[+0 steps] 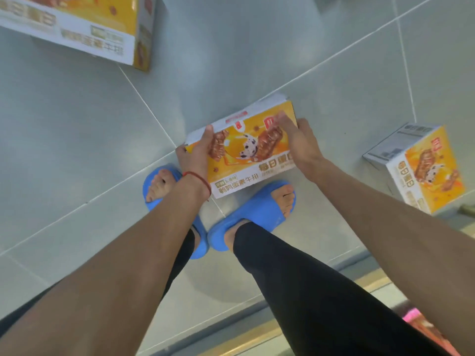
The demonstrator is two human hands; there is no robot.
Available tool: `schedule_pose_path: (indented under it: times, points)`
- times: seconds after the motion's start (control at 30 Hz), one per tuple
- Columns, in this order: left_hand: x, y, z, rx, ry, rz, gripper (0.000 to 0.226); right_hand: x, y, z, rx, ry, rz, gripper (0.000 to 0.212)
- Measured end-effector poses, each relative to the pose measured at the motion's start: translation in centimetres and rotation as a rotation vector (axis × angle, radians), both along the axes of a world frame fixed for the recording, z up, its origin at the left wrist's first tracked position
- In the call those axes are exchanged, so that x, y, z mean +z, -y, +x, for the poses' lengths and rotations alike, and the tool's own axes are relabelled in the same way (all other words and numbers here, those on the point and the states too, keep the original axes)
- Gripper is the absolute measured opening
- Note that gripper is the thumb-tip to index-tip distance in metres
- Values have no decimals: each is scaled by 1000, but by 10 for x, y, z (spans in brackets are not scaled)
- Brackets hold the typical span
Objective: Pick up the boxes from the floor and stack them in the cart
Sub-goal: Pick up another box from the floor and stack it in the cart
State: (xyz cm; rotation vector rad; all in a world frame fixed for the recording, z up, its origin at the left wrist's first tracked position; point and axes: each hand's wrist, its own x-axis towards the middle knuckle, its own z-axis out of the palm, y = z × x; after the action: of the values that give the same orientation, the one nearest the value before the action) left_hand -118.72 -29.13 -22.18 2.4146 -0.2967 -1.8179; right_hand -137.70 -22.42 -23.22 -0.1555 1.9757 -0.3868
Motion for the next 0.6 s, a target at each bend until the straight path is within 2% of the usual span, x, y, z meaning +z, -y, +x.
schedule_pose_path:
  times: [0.1, 0.23, 0.27, 0.37, 0.5, 0.53, 0.6]
  points:
    - [38, 5, 6, -71, -37, 7, 61, 45, -12, 16, -65, -15, 43, 65]
    - [74, 4, 40, -104, -37, 15, 103, 122, -18, 38, -168, 28, 36, 60]
    - [90, 3, 48, -95, -46, 8, 101, 144, -16, 43, -182, 41, 29, 58]
    - [187, 18, 58, -29, -130, -39, 74, 206, -9, 62, -205, 37, 2, 60]
    - [273, 27, 87, 59, -194, -84, 56, 289, 7, 82, -194, 53, -38, 94]
    - [295, 29, 95, 76, -197, -88, 54, 310, 12, 89, -180, 49, -50, 91]
    - [336, 33, 116, 106, -194, -94, 52, 354, 22, 105, -140, 38, -97, 63]
